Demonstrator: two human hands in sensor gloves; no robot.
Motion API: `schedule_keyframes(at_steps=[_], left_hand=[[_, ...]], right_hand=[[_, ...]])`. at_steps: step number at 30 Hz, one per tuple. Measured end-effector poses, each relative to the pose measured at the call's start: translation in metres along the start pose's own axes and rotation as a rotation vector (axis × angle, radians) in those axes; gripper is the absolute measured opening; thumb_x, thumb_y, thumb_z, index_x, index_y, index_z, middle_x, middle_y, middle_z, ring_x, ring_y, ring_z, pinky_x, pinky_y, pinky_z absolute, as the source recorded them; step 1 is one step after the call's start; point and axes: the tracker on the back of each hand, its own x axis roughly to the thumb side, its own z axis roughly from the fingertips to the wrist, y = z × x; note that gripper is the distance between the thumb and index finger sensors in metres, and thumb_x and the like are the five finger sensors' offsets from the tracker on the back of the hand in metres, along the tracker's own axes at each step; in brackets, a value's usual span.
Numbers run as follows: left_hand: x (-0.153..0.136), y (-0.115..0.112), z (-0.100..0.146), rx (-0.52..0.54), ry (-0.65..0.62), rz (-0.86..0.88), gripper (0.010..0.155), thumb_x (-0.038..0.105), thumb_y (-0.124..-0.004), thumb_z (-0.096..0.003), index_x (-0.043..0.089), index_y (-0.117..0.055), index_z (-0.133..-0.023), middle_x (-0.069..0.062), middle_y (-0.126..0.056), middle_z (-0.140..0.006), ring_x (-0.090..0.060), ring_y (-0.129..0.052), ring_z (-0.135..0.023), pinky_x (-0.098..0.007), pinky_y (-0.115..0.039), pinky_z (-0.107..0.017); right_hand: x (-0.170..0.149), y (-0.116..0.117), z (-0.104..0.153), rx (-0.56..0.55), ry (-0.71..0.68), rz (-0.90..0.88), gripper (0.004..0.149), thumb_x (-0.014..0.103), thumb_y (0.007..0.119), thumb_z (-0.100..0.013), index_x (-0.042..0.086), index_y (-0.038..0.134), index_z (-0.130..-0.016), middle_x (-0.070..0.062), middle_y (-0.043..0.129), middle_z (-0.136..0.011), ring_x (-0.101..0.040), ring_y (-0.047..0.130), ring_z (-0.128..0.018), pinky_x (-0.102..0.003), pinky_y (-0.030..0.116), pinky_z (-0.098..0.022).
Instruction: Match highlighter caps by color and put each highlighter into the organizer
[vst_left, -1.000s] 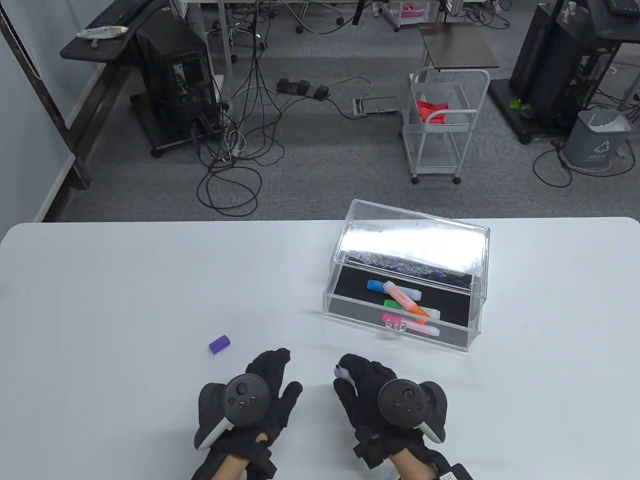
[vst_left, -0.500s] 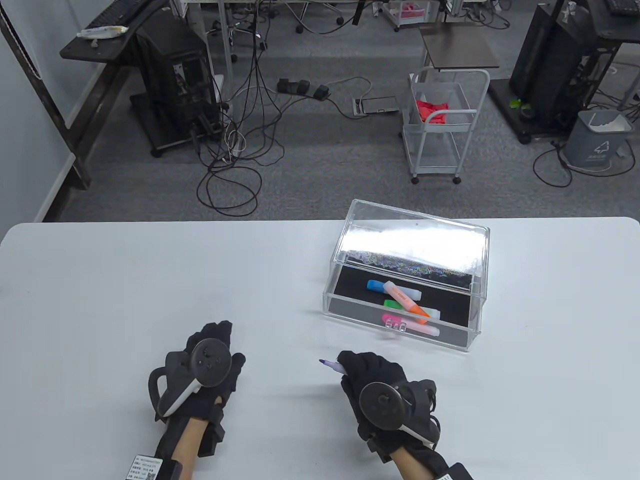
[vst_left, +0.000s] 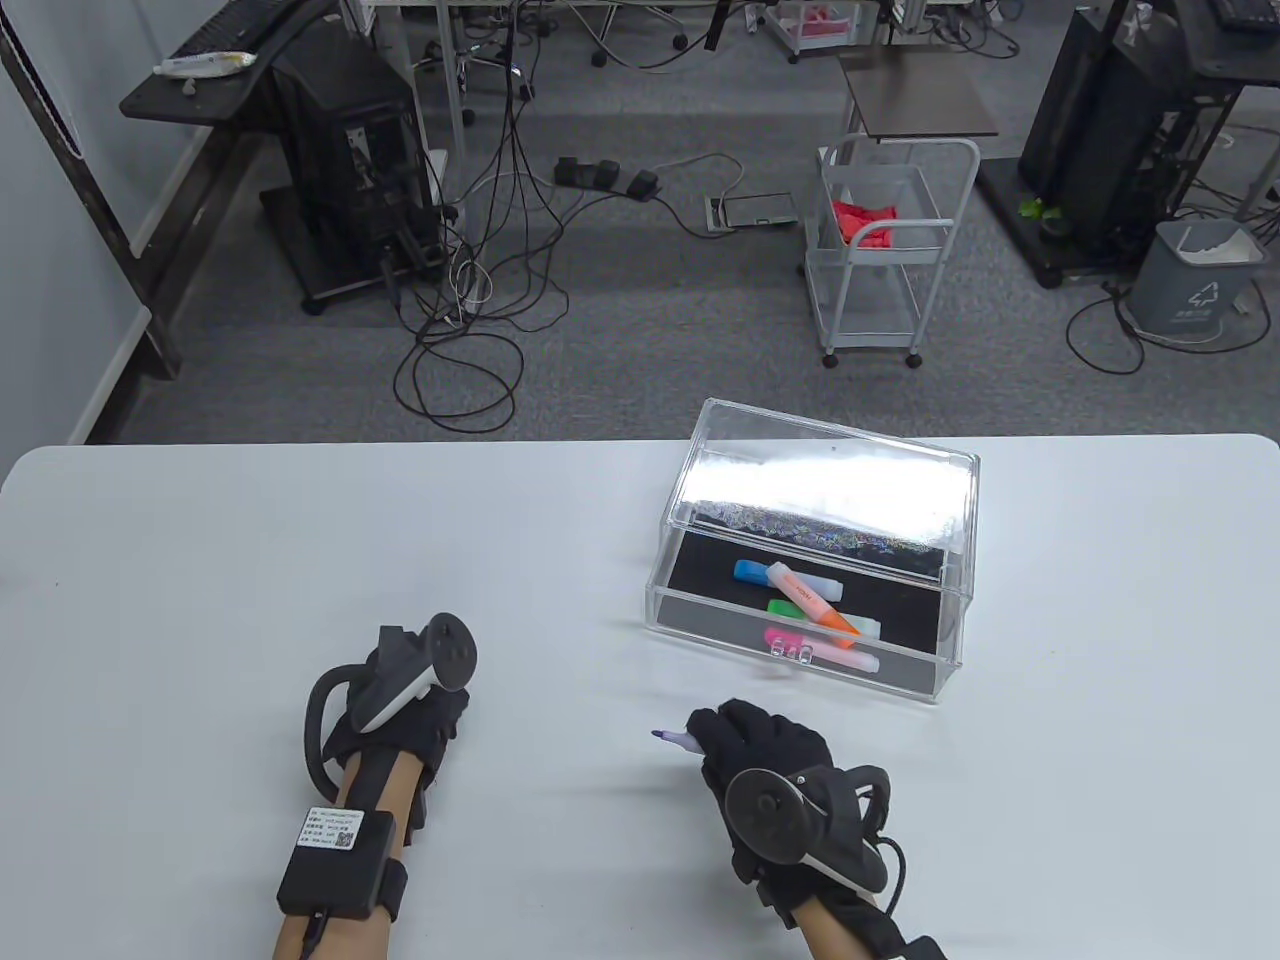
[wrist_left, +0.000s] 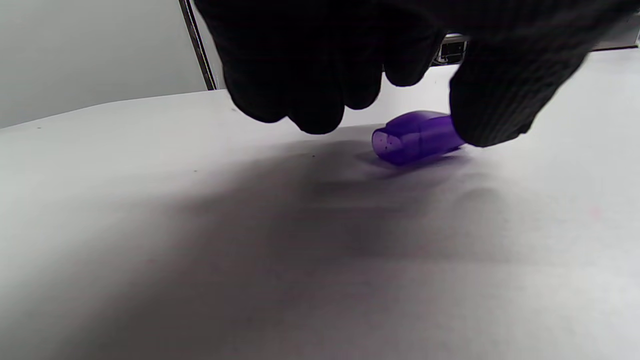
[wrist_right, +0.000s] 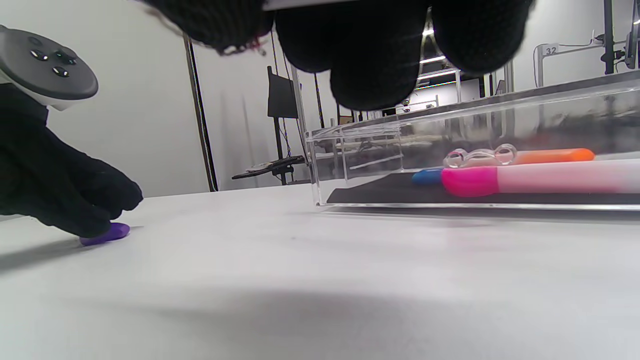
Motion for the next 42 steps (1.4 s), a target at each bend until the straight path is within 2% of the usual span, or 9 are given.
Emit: schedule_keyframes(at_steps=[4, 10, 12, 14, 17, 21, 28, 35, 42], left_hand=[[0.003, -0.002, -0.009, -0.07, -0.003, -0.001, 0.073, 0.051, -0.084, -0.0594, 0.025, -0.051, -0.118, -0.006, -0.062, -0.118, -0.035, -0.084, -0.103, -0.053, -0.074, -0.077], [0.003, -0.004, -0.013, -0.047, 0.006, 0.018, 0.058, 0.041, -0.084, -0.0609, 0.026, -0.063, -0.113, -0.004, -0.069, -0.11, -0.029, -0.091, -0.091, -0.044, -0.082, -0.073], [0.003, -0.005, -0.012, -0.054, 0.001, 0.011, 0.059, 0.042, -0.082, -0.0614, 0.025, -0.061, -0.114, -0.006, -0.069, -0.108, -0.027, -0.092, -0.089, -0.043, -0.084, -0.071], [0.003, -0.006, -0.008, -0.047, -0.013, 0.034, 0.06, 0.041, -0.075, -0.0637, 0.029, -0.051, -0.118, -0.008, -0.069, -0.108, -0.029, -0.092, -0.088, -0.044, -0.084, -0.071], [0.001, -0.005, 0.001, -0.057, -0.051, 0.122, 0.057, 0.04, -0.072, -0.0644, 0.036, -0.052, -0.117, -0.01, -0.067, -0.11, -0.03, -0.092, -0.089, -0.045, -0.083, -0.071], [-0.001, 0.003, 0.019, -0.031, -0.117, 0.284, 0.05, 0.039, -0.071, -0.0647, 0.036, -0.062, -0.114, -0.01, -0.067, -0.11, -0.03, -0.092, -0.089, -0.045, -0.084, -0.071], [0.005, 0.014, 0.061, 0.064, -0.253, 0.568, 0.056, 0.04, -0.074, -0.0638, 0.022, -0.057, -0.114, -0.008, -0.071, -0.107, -0.029, -0.096, -0.086, -0.043, -0.088, -0.068], [0.015, 0.009, 0.09, 0.063, -0.317, 0.787, 0.057, 0.041, -0.076, -0.0635, 0.019, -0.057, -0.112, -0.008, -0.073, -0.106, -0.029, -0.098, -0.084, -0.042, -0.09, -0.067], [0.024, -0.003, 0.108, 0.06, -0.33, 0.97, 0.056, 0.041, -0.077, -0.063, 0.017, -0.06, -0.111, -0.009, -0.076, -0.102, -0.029, -0.101, -0.08, -0.041, -0.093, -0.064]], right_hand=[[-0.001, 0.0, 0.0, -0.001, 0.002, 0.004, 0.05, 0.032, 0.077, -0.044, 0.033, 0.062, -0.093, -0.005, 0.069, -0.096, -0.028, 0.09, -0.072, -0.06, 0.072, -0.057], [-0.005, 0.0, 0.001, 0.02, 0.024, -0.015, 0.05, 0.033, 0.076, -0.045, 0.034, 0.063, -0.093, -0.008, 0.072, -0.096, -0.03, 0.09, -0.073, -0.062, 0.072, -0.057], [-0.006, 0.0, 0.001, 0.022, 0.028, -0.019, 0.05, 0.033, 0.076, -0.045, 0.035, 0.063, -0.093, -0.008, 0.074, -0.094, -0.031, 0.091, -0.073, -0.063, 0.072, -0.057], [-0.007, 0.002, 0.001, 0.038, 0.035, -0.02, 0.05, 0.033, 0.076, -0.045, 0.036, 0.063, -0.093, -0.007, 0.077, -0.092, -0.031, 0.091, -0.073, -0.063, 0.072, -0.057], [-0.007, 0.003, 0.0, 0.049, 0.034, -0.032, 0.05, 0.033, 0.076, -0.045, 0.036, 0.063, -0.093, -0.005, 0.078, -0.089, -0.03, 0.091, -0.071, -0.062, 0.073, -0.056], [-0.005, 0.003, 0.001, 0.041, 0.031, -0.057, 0.05, 0.033, 0.076, -0.045, 0.035, 0.063, -0.093, -0.004, 0.08, -0.085, -0.028, 0.091, -0.064, -0.057, 0.076, -0.051], [0.003, 0.003, 0.002, 0.021, 0.014, -0.077, 0.052, 0.033, 0.075, -0.044, 0.025, 0.061, -0.094, -0.005, 0.082, -0.079, -0.023, 0.093, -0.051, -0.051, 0.081, -0.04], [0.018, 0.009, 0.002, 0.037, -0.039, -0.051, 0.052, 0.033, 0.075, -0.044, 0.024, 0.062, -0.094, -0.005, 0.082, -0.079, -0.022, 0.093, -0.049, -0.05, 0.081, -0.038], [0.031, 0.016, 0.005, 0.076, -0.074, -0.041, 0.053, 0.033, 0.076, -0.044, 0.023, 0.063, -0.094, -0.005, 0.083, -0.078, -0.021, 0.093, -0.046, -0.049, 0.082, -0.036]])
